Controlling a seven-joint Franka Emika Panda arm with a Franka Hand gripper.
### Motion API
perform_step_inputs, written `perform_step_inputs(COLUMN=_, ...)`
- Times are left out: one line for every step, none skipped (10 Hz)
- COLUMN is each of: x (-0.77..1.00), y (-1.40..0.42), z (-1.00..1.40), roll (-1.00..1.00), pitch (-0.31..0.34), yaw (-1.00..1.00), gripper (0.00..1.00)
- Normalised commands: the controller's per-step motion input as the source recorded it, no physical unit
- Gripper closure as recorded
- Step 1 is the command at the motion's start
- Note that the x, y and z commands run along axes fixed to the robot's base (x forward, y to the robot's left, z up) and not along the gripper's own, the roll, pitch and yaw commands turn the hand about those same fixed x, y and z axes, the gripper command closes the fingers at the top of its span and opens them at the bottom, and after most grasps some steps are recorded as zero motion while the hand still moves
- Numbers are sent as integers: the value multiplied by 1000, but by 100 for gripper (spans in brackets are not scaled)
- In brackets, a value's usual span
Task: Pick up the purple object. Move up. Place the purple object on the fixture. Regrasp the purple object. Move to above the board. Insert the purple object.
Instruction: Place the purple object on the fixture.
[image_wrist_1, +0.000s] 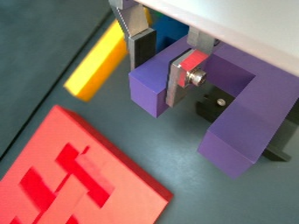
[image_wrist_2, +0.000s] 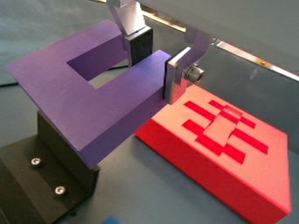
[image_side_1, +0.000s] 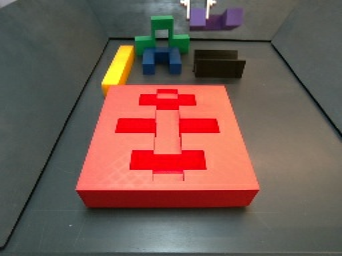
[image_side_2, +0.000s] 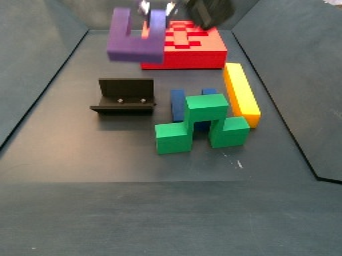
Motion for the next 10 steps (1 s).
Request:
perform_step_inputs(x=140, y=449, z=-289, roll=-394, pitch=0, yaw=-243, gripper=100)
perform_step_inputs(x=69, y=143, z=-60, roll=-223, pitch=0, yaw=0, gripper=100)
perform_step_inputs(x=0, y=0, z=-26, roll=-83, pitch=-129, yaw=0, gripper=100)
perform_step_inputs(x=146, y=74, z=-403, roll=0, pitch=-66, yaw=0, gripper=100)
perform_step_inputs(x=143, y=103, z=-606, roll=-20, pitch=-291, yaw=89, gripper=100)
perform_step_inputs(x=134, y=74, z=-666, roll=-131, pitch=-337, yaw=137, gripper=100)
perform_step_inputs(x=86, y=0, z=-631, roll=-229, pitch=-323, yaw=194, gripper=100)
perform_step_inputs(x=0, y=-49, z=-517, roll=-403, pitch=-343, yaw=214, gripper=100)
perform_step_inputs(x=0, y=-129, z=-320, roll=-326, pitch=-329, yaw=146, gripper=100)
perform_step_inputs(x=0, y=-243, z=-131, roll=-69, pitch=-186, yaw=103, gripper=100)
